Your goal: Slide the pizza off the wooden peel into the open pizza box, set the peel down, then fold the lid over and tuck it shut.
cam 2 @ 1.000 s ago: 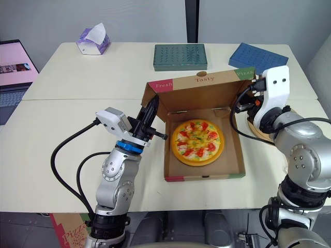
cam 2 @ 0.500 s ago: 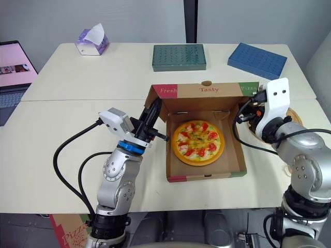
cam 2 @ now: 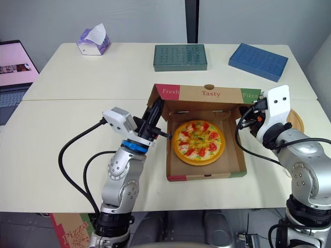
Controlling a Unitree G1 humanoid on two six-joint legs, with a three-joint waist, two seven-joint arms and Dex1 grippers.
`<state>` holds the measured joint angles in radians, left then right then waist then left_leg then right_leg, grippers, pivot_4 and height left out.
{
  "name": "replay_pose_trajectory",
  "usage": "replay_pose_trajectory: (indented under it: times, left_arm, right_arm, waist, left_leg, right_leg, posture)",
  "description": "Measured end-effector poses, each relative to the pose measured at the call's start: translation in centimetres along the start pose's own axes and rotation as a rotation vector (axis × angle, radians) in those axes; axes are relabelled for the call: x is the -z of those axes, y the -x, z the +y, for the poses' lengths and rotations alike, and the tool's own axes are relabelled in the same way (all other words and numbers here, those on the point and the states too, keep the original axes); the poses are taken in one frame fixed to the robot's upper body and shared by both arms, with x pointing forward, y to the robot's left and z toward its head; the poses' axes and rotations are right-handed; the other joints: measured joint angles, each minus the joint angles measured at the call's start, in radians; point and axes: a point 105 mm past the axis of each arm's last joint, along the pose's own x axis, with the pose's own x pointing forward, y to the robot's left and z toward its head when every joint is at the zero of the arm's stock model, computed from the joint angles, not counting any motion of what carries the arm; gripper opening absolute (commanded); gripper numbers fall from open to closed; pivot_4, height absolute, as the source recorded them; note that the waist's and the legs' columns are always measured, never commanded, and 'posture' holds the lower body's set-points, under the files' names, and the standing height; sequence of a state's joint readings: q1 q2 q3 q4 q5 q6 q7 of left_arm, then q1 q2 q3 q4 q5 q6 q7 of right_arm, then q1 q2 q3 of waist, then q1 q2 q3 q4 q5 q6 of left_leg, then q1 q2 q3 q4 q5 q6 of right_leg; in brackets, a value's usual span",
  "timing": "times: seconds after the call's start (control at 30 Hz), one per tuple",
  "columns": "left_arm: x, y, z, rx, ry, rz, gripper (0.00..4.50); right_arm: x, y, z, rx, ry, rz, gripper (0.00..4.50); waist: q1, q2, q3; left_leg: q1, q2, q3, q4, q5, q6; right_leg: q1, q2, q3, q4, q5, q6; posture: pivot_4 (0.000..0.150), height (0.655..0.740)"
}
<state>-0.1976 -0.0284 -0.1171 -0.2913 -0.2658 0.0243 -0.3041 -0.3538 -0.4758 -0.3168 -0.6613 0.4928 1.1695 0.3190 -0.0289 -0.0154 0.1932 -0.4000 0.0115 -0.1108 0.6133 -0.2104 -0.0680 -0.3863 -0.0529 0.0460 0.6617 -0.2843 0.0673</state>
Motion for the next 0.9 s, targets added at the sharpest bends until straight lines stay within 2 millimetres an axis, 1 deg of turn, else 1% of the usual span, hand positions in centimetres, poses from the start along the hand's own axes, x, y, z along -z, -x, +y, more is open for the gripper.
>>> replay_pose_trajectory:
  times: [0.13, 0.27, 0.4, 0.6, 0.9]
  left_arm:
    - [-0.6, -0.9, -0.1, -0.003, 0.001, 0.034, 0.0]
    - [-1.0, -1.4, -0.2, -0.002, 0.008, 0.066, 0.0]
    - [-0.8, -1.2, -0.2, 0.002, 0.023, 0.079, 0.0]
    - [0.0, 0.0, -0.2, 0.014, 0.062, 0.069, 0.0]
    - [0.5, 0.3, -0.1, 0.02, 0.081, 0.037, 0.0]
  right_arm:
    - [-0.2, -0.1, -0.4, 0.006, -0.001, 0.009, 0.06]
    - [-0.4, -0.3, -0.7, 0.005, -0.005, 0.014, 0.06]
    - [-0.4, -0.4, -0.8, 0.002, -0.002, 0.02, 0.06]
    - [-0.4, -0.4, -0.8, -0.002, -0.005, 0.022, 0.06]
    - [-0.2, -0.4, -0.4, -0.01, -0.013, 0.028, 0.06]
  waist:
    - [0.0, 0.0, 0.0]
    - [0.0, 0.0, 0.0]
    - [0.0, 0.0, 0.0]
    - [0.003, 0.0, 0.0]
    - [0.003, 0.0, -0.003]
  left_leg:
    - [0.0, 0.0, 0.0, 0.0, 0.0, 0.0]
    - [0.0, 0.0, 0.0, 0.0, 0.0, 0.0]
    - [0.0, 0.0, 0.0, 0.0, 0.0, 0.0]
    - [0.0, 0.0, 0.0, 0.0, 0.0, 0.0]
    - [0.0, 0.0, 0.0, 0.0, 0.0, 0.0]
  right_leg:
    - [0.0, 0.0, 0.0, 0.0, 0.0, 0.0]
    - [0.0, 0.0, 0.0, 0.0, 0.0, 0.0]
    - [0.0, 0.0, 0.0, 0.0, 0.0, 0.0]
    - [0.001, 0.0, 0.0, -0.001, 0.0, 0.0]
    - [0.001, 0.0, 0.0, -0.001, 0.0, 0.0]
  posture:
    - [0.15, 0.74]
    - [0.15, 0.74]
    - [0.15, 0.74]
    - [0.15, 0.74]
    - [0.15, 0.74]
